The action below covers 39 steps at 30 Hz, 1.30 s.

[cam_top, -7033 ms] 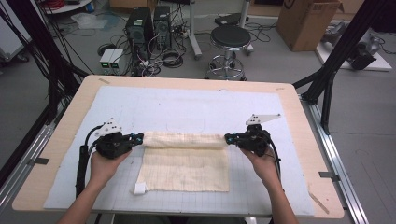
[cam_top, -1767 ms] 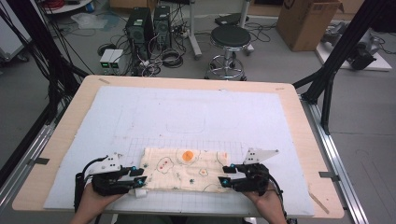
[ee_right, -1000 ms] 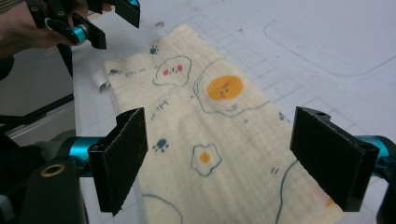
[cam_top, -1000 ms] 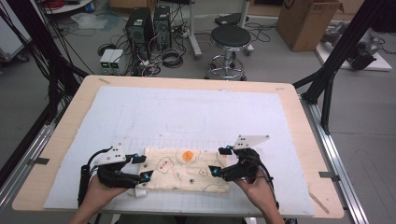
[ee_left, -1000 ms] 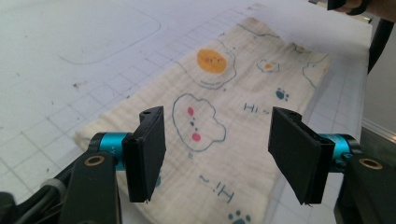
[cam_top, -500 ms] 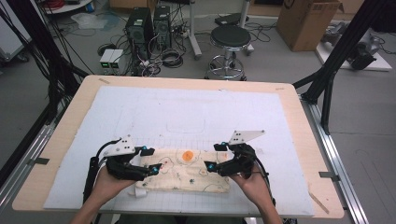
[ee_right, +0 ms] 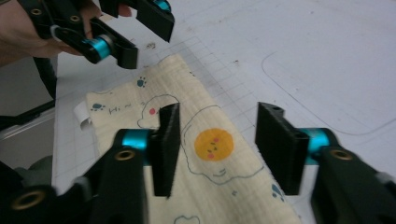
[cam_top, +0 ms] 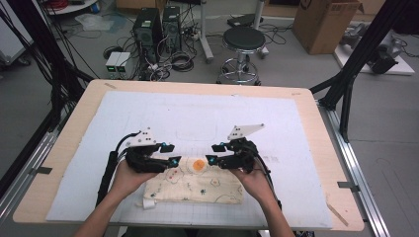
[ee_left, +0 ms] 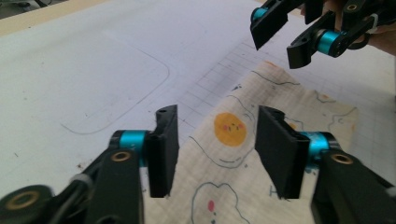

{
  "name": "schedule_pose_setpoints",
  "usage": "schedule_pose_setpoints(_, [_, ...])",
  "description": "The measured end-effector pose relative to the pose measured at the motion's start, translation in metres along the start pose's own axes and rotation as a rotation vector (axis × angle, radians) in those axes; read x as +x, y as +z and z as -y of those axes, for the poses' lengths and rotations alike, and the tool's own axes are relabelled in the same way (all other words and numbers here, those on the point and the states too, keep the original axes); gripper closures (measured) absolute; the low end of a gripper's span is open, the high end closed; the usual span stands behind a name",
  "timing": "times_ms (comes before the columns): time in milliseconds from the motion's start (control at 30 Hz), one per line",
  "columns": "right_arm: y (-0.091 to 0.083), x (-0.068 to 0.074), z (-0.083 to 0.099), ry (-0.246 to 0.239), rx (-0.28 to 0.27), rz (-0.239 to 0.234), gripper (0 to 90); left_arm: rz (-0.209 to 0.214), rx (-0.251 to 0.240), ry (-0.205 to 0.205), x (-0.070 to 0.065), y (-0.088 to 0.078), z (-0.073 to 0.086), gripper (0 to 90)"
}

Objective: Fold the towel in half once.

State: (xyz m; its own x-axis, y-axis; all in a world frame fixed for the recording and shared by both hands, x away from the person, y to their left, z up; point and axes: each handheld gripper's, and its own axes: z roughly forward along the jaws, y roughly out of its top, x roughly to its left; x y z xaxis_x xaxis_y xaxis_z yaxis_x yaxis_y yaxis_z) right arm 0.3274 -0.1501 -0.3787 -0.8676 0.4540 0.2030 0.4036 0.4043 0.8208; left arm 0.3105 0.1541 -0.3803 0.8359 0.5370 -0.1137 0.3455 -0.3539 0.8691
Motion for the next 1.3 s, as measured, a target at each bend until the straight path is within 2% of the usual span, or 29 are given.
schedule_pose_setpoints(167, [0.011, -0.006, -0.005, 0.009, 0.013, -0.009, 66.8, -0.005, 0.0, -0.019, 0.005, 0.009, -0.005, 64.6])
schedule_pose_setpoints(233, [0.014, -0.008, -0.006, 0.019, 0.019, -0.018, 74.0, -0.001, 0.001, -0.022, 0.006, 0.013, -0.005, 75.0])
schedule_pose_setpoints(300, [0.018, -0.009, -0.008, 0.021, 0.033, -0.017, 80.2, 0.02, 0.014, -0.021, 0.007, 0.018, -0.004, 84.5])
schedule_pose_setpoints(367, [0.025, -0.009, -0.009, 0.022, 0.055, -0.027, 85.0, 0.024, 0.043, -0.012, 0.007, 0.024, -0.003, 88.7])
schedule_pose_setpoints(533, [0.049, -0.012, -0.006, 0.045, 0.137, -0.037, 89.5, 0.035, 0.105, -0.024, 0.008, 0.042, 0.002, 89.5])
schedule_pose_setpoints(667, [0.063, -0.015, -0.001, 0.073, 0.181, -0.042, 89.5, 0.007, 0.162, -0.014, 0.009, 0.053, 0.007, 89.6])
schedule_pose_setpoints(800, [0.07, -0.018, 0.004, 0.084, 0.222, -0.028, 89.5, -0.02, 0.222, -0.021, 0.014, 0.059, 0.014, 89.6])
schedule_pose_setpoints(967, [0.07, -0.022, 0.01, 0.092, 0.258, 0.004, 89.5, -0.041, 0.284, -0.019, 0.02, 0.061, 0.024, 89.6])
schedule_pose_setpoints(1033, [0.07, -0.024, 0.014, 0.096, 0.263, 0.009, 89.5, -0.045, 0.273, -0.031, 0.021, 0.059, 0.026, 89.6])
schedule_pose_setpoints(1133, [0.067, -0.026, 0.02, 0.116, 0.255, 0.008, 89.5, -0.051, 0.273, -0.028, 0.023, 0.055, 0.028, 89.6])
schedule_pose_setpoints(1233, [0.063, -0.028, 0.023, 0.114, 0.245, 0.016, 89.5, -0.063, 0.269, -0.036, 0.027, 0.049, 0.032, 89.6])
schedule_pose_setpoints(1300, [0.06, -0.029, 0.025, 0.119, 0.245, 0.02, 89.1, -0.068, 0.256, -0.052, 0.03, 0.043, 0.036, 89.6])
